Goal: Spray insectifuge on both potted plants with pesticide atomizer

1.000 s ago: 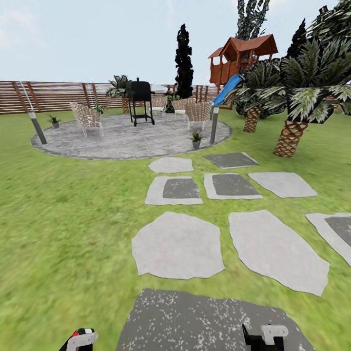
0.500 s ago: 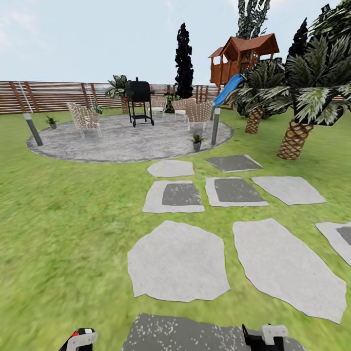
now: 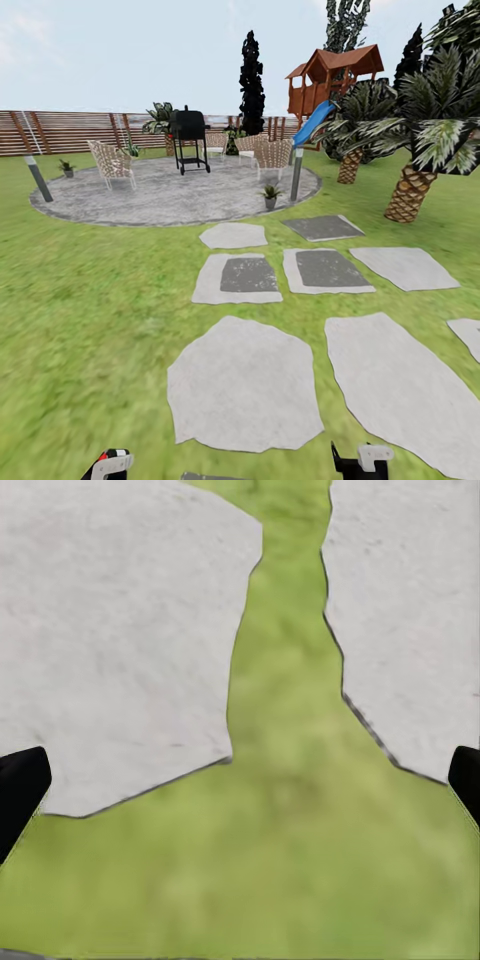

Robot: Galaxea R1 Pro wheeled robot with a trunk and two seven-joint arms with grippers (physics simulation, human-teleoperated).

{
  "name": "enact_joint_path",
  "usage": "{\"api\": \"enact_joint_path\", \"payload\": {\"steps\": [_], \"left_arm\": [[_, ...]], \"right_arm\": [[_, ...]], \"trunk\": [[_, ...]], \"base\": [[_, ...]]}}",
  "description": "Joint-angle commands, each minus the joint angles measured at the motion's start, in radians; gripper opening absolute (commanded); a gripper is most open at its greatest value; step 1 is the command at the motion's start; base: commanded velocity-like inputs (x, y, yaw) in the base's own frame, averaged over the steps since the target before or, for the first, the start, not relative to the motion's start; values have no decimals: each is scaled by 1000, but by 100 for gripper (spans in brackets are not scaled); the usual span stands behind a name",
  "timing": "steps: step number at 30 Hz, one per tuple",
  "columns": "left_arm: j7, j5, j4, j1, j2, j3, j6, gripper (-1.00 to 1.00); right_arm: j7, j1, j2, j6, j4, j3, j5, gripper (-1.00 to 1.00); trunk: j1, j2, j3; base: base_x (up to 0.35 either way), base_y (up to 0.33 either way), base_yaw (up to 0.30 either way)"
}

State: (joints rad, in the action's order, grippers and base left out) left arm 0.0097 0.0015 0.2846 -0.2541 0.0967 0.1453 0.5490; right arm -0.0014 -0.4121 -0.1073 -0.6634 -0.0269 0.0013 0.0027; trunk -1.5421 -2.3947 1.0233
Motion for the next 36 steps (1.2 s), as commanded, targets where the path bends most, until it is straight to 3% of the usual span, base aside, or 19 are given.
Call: {"api": "enact_joint_path", "payload": {"steps": [1, 36], "left_arm": [[1, 0, -1, -1, 0, 0, 3, -100], [1, 0, -1, -1, 0, 0, 2, -100]], "right_arm": [[0, -1, 0, -3, 1, 0, 0, 100], [0, -1, 0, -2, 1, 0, 0, 100]], "trunk": [[0, 0, 1], [0, 0, 1]], "base": [[340, 0, 0], [340, 0, 0]]}}
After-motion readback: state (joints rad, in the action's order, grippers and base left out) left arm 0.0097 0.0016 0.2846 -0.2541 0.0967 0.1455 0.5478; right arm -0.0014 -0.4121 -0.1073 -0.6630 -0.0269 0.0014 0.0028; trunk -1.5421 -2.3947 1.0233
